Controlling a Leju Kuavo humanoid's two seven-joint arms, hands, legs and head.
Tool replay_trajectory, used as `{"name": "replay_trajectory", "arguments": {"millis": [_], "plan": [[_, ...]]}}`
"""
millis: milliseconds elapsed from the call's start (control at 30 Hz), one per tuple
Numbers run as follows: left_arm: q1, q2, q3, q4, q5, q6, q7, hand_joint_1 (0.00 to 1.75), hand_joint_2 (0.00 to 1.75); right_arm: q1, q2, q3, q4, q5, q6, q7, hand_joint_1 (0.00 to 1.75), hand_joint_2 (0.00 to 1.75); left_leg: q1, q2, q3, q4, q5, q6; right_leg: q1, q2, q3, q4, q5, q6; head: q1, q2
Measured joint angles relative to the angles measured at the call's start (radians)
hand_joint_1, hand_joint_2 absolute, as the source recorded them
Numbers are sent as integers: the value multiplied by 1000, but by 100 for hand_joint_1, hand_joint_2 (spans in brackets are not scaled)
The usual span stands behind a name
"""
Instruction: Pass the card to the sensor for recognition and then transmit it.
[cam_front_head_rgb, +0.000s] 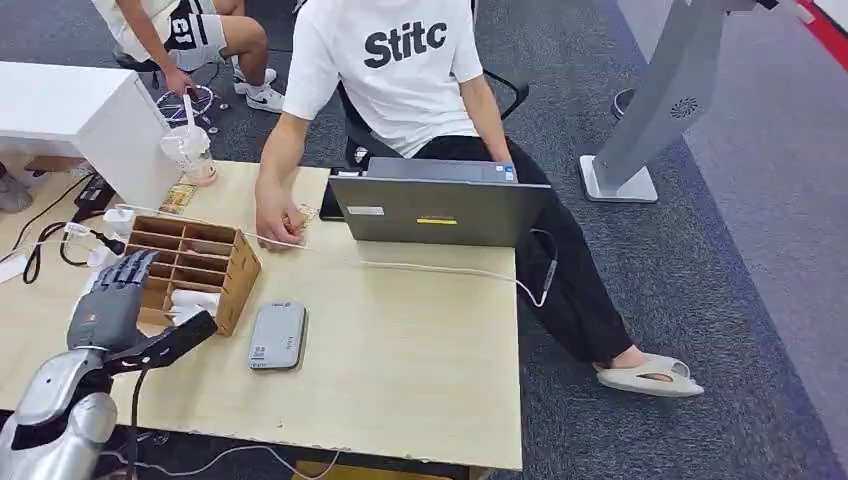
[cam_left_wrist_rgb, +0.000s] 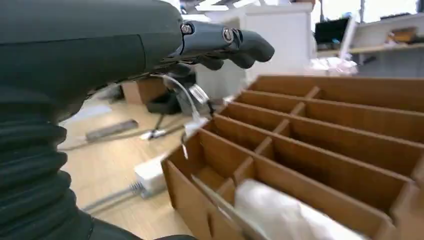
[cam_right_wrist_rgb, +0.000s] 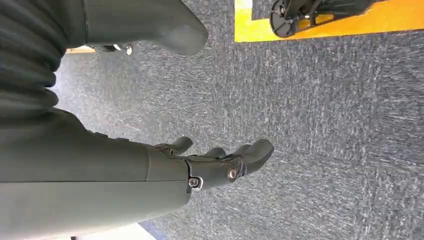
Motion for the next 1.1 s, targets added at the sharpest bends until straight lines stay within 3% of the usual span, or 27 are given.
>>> {"name": "replay_trajectory", "arguments": {"millis": [200, 333, 533, 800, 1100], "plan": [[13, 94, -50, -56, 134, -111, 9, 0, 175, 1, 0, -24, 0, 11, 1, -7, 0, 175, 1, 1, 0, 0, 0, 0, 0, 1, 0, 0, 0, 0, 0, 0], [17, 144, -67, -90, 149, -123, 11, 0, 175, 1, 0, -36, 0, 13, 4, -7, 0, 175, 0, 0, 0, 0, 0, 0, 0, 0, 0, 0, 0, 0, 0, 0], [24, 179, -79, -114, 149, -117, 44, 0, 175, 1, 0, -41, 0, 19, 10, -7, 0, 175, 0, 0, 0, 0, 0, 0, 0, 0, 0, 0, 0, 0, 0, 0], [25, 187, -84, -124, 107, -66, 63, 0, 175, 0, 0, -43, 0, 31, 10, -11, 0, 175, 0, 0, 0, 0, 0, 0, 0, 0, 0, 0, 0, 0, 0, 0], [24, 146, -88, -119, 62, -3, 60, 0, 175, -1, 0, -57, 0, 52, 13, -10, 0, 175, 0, 0, 0, 0, 0, 0, 0, 0, 0, 0, 0, 0, 0, 0]]}}
